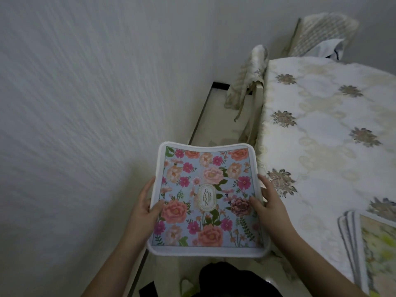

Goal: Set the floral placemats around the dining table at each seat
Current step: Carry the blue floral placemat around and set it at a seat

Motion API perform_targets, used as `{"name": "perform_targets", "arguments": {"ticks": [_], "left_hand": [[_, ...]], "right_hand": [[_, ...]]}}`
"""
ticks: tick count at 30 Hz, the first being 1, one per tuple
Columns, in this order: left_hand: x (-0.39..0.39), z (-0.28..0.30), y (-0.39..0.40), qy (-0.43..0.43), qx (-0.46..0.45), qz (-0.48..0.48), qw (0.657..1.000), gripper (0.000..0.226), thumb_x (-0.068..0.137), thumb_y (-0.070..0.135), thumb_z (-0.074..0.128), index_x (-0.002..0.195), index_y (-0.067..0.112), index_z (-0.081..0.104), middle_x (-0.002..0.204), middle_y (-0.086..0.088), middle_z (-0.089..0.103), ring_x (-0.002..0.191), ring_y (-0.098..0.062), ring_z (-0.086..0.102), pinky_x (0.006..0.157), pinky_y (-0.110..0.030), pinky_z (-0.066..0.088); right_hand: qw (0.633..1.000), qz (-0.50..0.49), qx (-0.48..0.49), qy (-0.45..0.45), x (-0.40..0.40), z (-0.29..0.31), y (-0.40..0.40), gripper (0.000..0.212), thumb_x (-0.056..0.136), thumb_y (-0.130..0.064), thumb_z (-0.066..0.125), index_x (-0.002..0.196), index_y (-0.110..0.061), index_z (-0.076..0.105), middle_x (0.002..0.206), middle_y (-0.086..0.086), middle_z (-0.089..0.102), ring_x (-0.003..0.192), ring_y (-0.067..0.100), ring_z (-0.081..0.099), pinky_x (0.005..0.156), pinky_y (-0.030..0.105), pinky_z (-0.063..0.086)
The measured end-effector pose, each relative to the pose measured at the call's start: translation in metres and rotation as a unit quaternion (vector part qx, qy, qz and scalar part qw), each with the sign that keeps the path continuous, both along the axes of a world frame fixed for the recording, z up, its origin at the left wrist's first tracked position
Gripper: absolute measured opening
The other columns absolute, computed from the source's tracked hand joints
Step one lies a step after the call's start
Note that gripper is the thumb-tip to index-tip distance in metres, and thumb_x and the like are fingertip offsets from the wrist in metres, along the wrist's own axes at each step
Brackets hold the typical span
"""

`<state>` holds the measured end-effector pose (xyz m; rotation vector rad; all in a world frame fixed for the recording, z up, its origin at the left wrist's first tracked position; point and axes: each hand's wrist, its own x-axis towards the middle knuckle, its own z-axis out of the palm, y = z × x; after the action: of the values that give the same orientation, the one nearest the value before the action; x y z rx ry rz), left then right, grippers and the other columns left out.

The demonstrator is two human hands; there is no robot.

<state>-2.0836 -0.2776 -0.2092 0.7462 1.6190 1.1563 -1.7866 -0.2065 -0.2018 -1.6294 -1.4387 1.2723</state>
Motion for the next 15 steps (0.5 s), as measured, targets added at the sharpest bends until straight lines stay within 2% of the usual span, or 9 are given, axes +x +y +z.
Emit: {"name": "perform_targets", "arguments": {"ticks": [2, 5, 8, 12, 15], "left_hand": [[0.009, -0.003, 0.027, 0.007, -0.002, -0.028, 1.000, 0.059, 0.096, 0.009, 0.058, 0.138, 0.048, 0.041, 0.115, -0.008, 0.069, 0.083, -0.027, 0.076, 0.061, -0.045, 0.062], [0.023, -0.004, 0.069, 0.021, 0.007, -0.075, 0.997, 0.059, 0.096, 0.009, 0.058, 0.136, 0.049, 0.042, 0.117, -0.006, 0.069, 0.088, -0.024, 0.075, 0.067, -0.045, 0.062], [0.034, -0.003, 0.111, 0.034, 0.004, -0.107, 0.994, 0.060, 0.096, 0.009, 0.059, 0.140, 0.046, 0.040, 0.119, -0.006, 0.068, 0.091, -0.024, 0.075, 0.070, -0.047, 0.062], [0.045, 0.008, 0.167, 0.053, 0.012, -0.136, 0.989, 0.059, 0.095, 0.008, 0.060, 0.134, 0.049, 0.044, 0.118, -0.007, 0.069, 0.091, -0.026, 0.074, 0.073, -0.051, 0.061], [0.056, 0.016, 0.203, 0.071, 0.008, -0.163, 0.984, 0.059, 0.095, 0.010, 0.060, 0.137, 0.047, 0.042, 0.114, -0.005, 0.071, 0.090, -0.025, 0.075, 0.072, -0.050, 0.062]], "right_hand": [[0.999, -0.035, -0.003, 0.014, 0.013, -0.003, 0.007, 0.054, 0.098, -0.017, 0.055, 0.142, -0.040, 0.034, 0.112, -0.024, 0.055, 0.080, -0.013, 0.063, 0.054, 0.010, 0.050], [0.996, -0.085, -0.002, 0.027, 0.031, -0.010, 0.023, 0.057, 0.098, -0.017, 0.055, 0.146, -0.038, 0.032, 0.129, -0.010, 0.054, 0.092, -0.002, 0.065, 0.058, 0.014, 0.054], [0.993, -0.112, 0.000, 0.030, 0.044, -0.018, 0.048, 0.059, 0.097, -0.015, 0.055, 0.146, -0.037, 0.031, 0.142, -0.006, 0.047, 0.105, 0.006, 0.062, 0.062, 0.015, 0.055], [0.991, -0.128, 0.007, 0.048, 0.054, -0.022, 0.084, 0.057, 0.098, -0.017, 0.054, 0.145, -0.039, 0.030, 0.138, -0.004, 0.051, 0.102, 0.004, 0.063, 0.063, 0.014, 0.055], [0.986, -0.156, 0.002, 0.063, 0.061, -0.023, 0.103, 0.057, 0.098, -0.019, 0.053, 0.145, -0.040, 0.029, 0.132, -0.004, 0.055, 0.098, 0.002, 0.065, 0.064, 0.016, 0.055]]}}
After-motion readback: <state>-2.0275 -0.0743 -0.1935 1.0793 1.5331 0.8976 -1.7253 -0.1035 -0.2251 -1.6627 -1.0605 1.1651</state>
